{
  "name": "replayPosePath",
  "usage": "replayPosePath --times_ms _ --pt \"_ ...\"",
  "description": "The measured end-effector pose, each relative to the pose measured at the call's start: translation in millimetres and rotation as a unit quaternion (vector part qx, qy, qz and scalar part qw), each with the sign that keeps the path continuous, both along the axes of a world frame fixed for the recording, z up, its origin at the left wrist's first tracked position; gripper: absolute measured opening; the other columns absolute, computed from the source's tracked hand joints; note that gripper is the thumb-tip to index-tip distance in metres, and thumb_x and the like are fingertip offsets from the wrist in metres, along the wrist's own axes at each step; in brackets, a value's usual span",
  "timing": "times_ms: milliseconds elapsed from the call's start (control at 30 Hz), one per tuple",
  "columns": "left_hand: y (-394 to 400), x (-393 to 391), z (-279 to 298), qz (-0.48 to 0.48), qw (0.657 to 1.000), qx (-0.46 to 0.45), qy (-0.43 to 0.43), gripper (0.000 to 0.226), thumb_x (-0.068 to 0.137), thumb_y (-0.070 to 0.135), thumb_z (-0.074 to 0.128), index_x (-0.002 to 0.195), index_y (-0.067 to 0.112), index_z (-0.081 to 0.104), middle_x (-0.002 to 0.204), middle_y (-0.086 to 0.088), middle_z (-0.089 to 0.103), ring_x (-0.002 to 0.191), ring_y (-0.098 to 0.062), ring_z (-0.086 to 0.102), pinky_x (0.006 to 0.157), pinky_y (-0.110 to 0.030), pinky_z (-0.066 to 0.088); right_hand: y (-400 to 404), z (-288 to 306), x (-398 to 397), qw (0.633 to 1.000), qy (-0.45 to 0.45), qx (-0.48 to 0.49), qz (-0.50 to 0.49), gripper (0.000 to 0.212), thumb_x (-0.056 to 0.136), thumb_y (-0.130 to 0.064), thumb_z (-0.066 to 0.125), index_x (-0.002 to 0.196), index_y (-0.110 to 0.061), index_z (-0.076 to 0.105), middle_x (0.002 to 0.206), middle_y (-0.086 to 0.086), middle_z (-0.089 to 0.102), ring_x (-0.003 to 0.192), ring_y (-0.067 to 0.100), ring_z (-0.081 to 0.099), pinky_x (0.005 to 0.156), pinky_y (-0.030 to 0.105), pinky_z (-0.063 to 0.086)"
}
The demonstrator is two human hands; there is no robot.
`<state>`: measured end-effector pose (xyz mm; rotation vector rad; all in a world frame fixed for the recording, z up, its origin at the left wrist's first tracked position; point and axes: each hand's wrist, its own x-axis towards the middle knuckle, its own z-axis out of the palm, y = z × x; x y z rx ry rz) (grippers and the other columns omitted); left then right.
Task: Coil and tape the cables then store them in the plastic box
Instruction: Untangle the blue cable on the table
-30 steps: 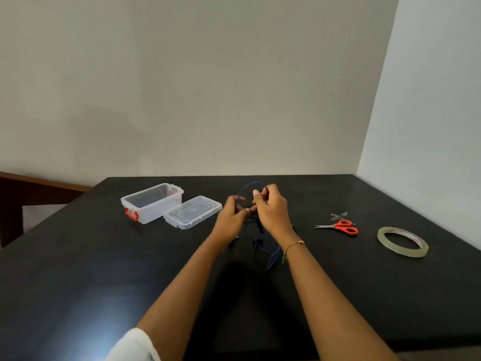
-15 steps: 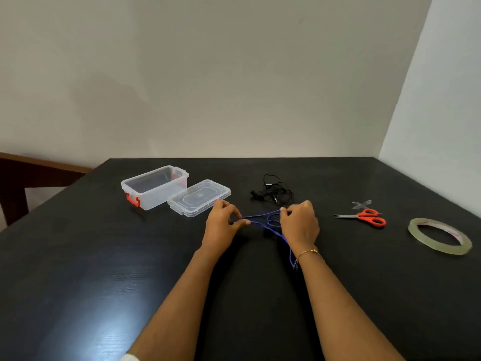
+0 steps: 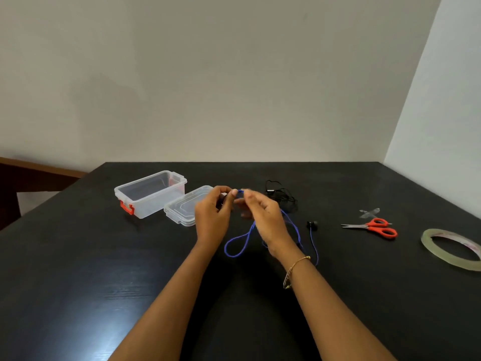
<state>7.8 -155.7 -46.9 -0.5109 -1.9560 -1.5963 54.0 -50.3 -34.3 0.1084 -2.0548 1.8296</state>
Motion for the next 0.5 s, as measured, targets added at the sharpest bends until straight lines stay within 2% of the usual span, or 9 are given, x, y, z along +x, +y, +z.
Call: replayPosePath --times_ms 67,133,233,300,333,400,433,500 --pt "-2 -1 2 0.013 1.0 -0.009 0.02 0.006 0.087 0.019 0.061 0.088 0.013 0.064 0.068 0.002 0.06 0.06 -0.009 0.057 0.057 -0.023 0.047 2 -1 -4 0.999 0.009 0.022 0.028 0.018 0.094 -0.016 0.05 0.105 -0.013 0.064 0.081 -0.001 0.067 0.073 0.005 0.064 0.065 0.017 0.053" --pt "-3 -2 5 0.03 0.999 -0.012 0.03 0.011 0.086 0.02 0.061 0.089 0.01 0.065 0.066 0.009 0.056 0.057 -0.006 0.054 0.055 -0.017 0.043 11 -2 -9 0.998 0.031 0.057 -0.012 0.016 0.092 -0.013 0.054 0.101 -0.01 0.066 0.072 0.0 0.064 0.059 0.006 0.058 0.054 0.015 0.048" --pt "-3 -2 9 0.051 0.997 -0.028 0.042 0.01 0.087 0.02 0.061 0.089 0.011 0.063 0.078 0.012 0.055 0.065 -0.002 0.052 0.06 -0.019 0.044 29 1 -9 0.996 0.057 0.054 -0.045 0.01 0.085 -0.015 0.063 0.093 -0.012 0.069 0.067 0.002 0.061 0.058 0.003 0.054 0.058 0.014 0.045" --pt "-1 -1 9 0.019 0.999 -0.032 0.027 0.007 0.089 0.02 0.058 0.09 0.014 0.061 0.088 0.018 0.056 0.074 -0.001 0.055 0.065 -0.021 0.047 37 6 -4 0.996 0.069 0.03 -0.039 0.008 0.084 -0.013 0.064 0.089 -0.011 0.07 0.063 -0.003 0.059 0.053 -0.002 0.051 0.053 0.01 0.041" --pt "0 0 8 -0.008 1.0 -0.03 0.005 0.005 0.09 0.022 0.056 0.089 0.018 0.059 0.087 0.019 0.058 0.074 -0.004 0.058 0.067 -0.024 0.049 41 8 -2 0.994 0.082 0.044 -0.048 0.008 0.084 -0.013 0.064 0.088 -0.011 0.07 0.064 -0.005 0.06 0.054 -0.002 0.052 0.054 0.009 0.041" --pt "4 5 9 -0.046 0.998 -0.017 -0.039 0.009 0.092 0.024 0.052 0.083 0.026 0.055 0.072 0.011 0.064 0.069 -0.012 0.062 0.066 -0.031 0.051 47 7 0 0.979 0.119 0.142 -0.087 0.008 0.084 -0.012 0.065 0.09 -0.013 0.07 0.074 -0.007 0.063 0.066 0.001 0.058 0.062 0.012 0.046" --pt "4 8 10 -0.06 0.996 0.002 -0.06 0.011 0.093 0.024 0.051 0.082 0.027 0.054 0.065 0.007 0.064 0.065 -0.014 0.063 0.063 -0.031 0.051 49 5 -2 0.964 0.136 0.201 -0.104 0.01 0.084 -0.01 0.064 0.092 -0.013 0.07 0.078 -0.007 0.062 0.072 0.004 0.059 0.066 0.013 0.047" --pt "5 12 15 -0.102 0.985 0.064 -0.124 0.012 0.094 0.023 0.049 0.083 0.022 0.055 0.054 0.003 0.061 0.054 -0.006 0.059 0.053 -0.02 0.047 52 -2 -4 0.939 0.159 0.276 -0.13 0.013 0.084 -0.007 0.063 0.095 -0.011 0.07 0.084 -0.004 0.059 0.079 0.011 0.059 0.071 0.018 0.048"
